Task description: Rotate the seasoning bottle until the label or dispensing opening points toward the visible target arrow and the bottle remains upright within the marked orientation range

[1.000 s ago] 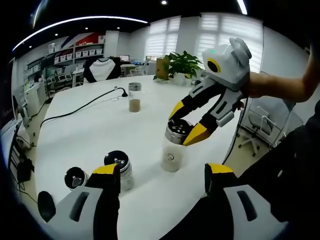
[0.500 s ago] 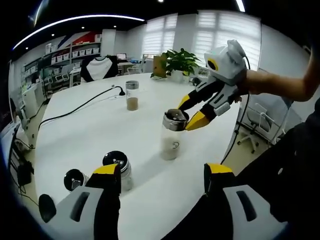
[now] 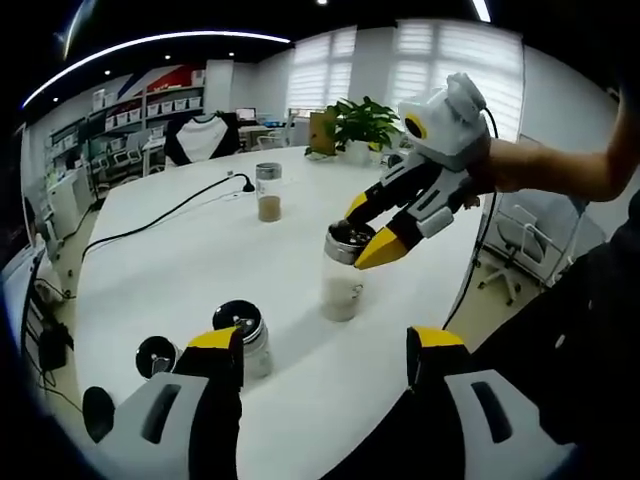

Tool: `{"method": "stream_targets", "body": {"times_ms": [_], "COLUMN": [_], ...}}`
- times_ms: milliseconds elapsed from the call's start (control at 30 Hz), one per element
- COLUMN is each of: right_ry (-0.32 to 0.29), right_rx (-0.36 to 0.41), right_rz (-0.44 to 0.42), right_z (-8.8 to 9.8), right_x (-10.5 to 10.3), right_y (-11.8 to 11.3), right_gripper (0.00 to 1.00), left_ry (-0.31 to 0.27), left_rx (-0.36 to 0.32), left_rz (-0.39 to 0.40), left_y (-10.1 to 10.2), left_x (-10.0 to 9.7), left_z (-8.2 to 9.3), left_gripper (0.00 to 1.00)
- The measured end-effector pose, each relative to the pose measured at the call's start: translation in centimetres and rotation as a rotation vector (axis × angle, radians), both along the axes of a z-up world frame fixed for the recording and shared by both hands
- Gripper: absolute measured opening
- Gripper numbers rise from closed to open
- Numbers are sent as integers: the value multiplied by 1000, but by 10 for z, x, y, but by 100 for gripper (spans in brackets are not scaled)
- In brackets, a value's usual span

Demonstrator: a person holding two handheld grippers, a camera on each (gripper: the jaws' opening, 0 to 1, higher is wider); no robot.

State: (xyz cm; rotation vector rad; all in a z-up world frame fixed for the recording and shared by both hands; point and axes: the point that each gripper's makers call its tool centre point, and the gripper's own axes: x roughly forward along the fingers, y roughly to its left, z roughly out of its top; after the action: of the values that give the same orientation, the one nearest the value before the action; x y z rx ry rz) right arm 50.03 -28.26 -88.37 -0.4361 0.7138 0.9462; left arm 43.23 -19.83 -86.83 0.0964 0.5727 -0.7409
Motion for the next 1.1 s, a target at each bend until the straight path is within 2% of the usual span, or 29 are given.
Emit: {"method": "stream_targets", "body": {"times_ms": [233, 733, 900, 1100], "right_ry": [5, 11, 11, 15], "right_rx": [11, 50, 52, 48], "right_rz": [55, 75, 90, 82], "right_z": [-1, 1, 1, 1], "right_x": [1, 5, 2, -1], "right_y": [18, 59, 66, 62], "right_gripper": [36, 36, 36, 36], "left_ry": [1, 8, 5, -2], "left_rx": [-1, -9, -8, -4], "left_rz": [30, 111, 116, 119], "left_y": [8, 29, 31, 31], "left_x": [-1, -7, -8, -6], "left_z": [0, -4, -4, -3], "left_gripper": [70, 70, 70, 70]}}
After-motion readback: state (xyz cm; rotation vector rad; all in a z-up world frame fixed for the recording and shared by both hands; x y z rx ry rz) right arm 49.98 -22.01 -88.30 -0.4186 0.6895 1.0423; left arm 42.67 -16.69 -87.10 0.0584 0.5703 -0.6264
